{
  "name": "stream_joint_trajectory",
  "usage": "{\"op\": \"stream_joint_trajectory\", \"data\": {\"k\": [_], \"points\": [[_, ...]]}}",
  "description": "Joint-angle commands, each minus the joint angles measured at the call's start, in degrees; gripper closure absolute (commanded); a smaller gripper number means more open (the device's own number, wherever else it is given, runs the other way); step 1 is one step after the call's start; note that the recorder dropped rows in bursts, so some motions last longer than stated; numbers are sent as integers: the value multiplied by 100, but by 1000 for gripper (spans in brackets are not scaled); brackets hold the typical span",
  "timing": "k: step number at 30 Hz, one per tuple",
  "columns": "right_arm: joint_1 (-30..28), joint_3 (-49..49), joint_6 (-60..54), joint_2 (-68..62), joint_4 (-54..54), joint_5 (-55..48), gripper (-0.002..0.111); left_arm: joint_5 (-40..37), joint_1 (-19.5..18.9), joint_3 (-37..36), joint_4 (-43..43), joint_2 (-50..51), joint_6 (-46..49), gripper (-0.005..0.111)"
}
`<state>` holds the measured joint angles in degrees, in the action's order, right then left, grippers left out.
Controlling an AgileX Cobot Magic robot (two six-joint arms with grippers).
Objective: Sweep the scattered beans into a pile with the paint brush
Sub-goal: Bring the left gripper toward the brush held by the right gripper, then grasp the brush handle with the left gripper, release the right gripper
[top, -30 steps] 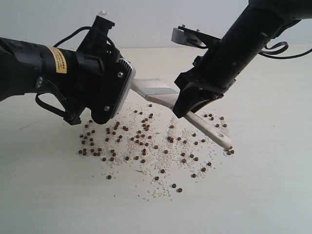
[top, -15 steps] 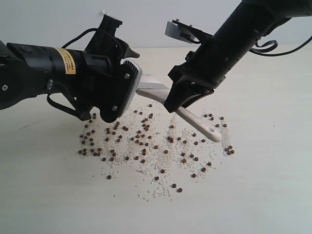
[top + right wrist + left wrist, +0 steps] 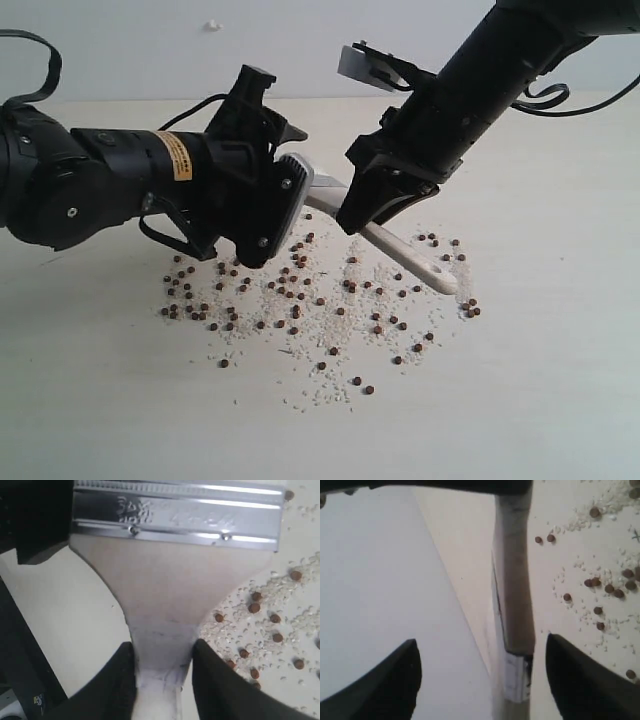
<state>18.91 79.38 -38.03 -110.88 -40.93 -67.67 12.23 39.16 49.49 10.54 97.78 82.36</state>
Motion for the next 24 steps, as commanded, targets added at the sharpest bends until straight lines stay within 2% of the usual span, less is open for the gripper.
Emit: {"op": "stream_joint_trajectory", "data": {"k": [1, 6, 8, 9, 13, 20, 24], "points": [[-38, 50, -66, 17, -58, -56, 108, 160, 29, -17, -39, 87, -1, 57], [-38, 50, -66, 17, -48, -96, 108, 160, 29, -17, 54, 87, 14, 89], [-38, 50, -66, 17, -59, -155, 108, 160, 29, -17, 559, 87, 14, 103], [-38, 50, -66, 17, -59, -155, 108, 149, 60, -17, 706, 87, 14, 106], [-38, 50, -66, 17, -59, -153, 108, 159, 333, -17, 735, 87, 127, 107], [-38, 50, 119, 17, -82, -118, 107, 159, 357, -17, 735, 87, 176, 107], [-38, 50, 200, 17, -82, -93, 88, 159, 357, -17, 625, 87, 305, 107]]}}
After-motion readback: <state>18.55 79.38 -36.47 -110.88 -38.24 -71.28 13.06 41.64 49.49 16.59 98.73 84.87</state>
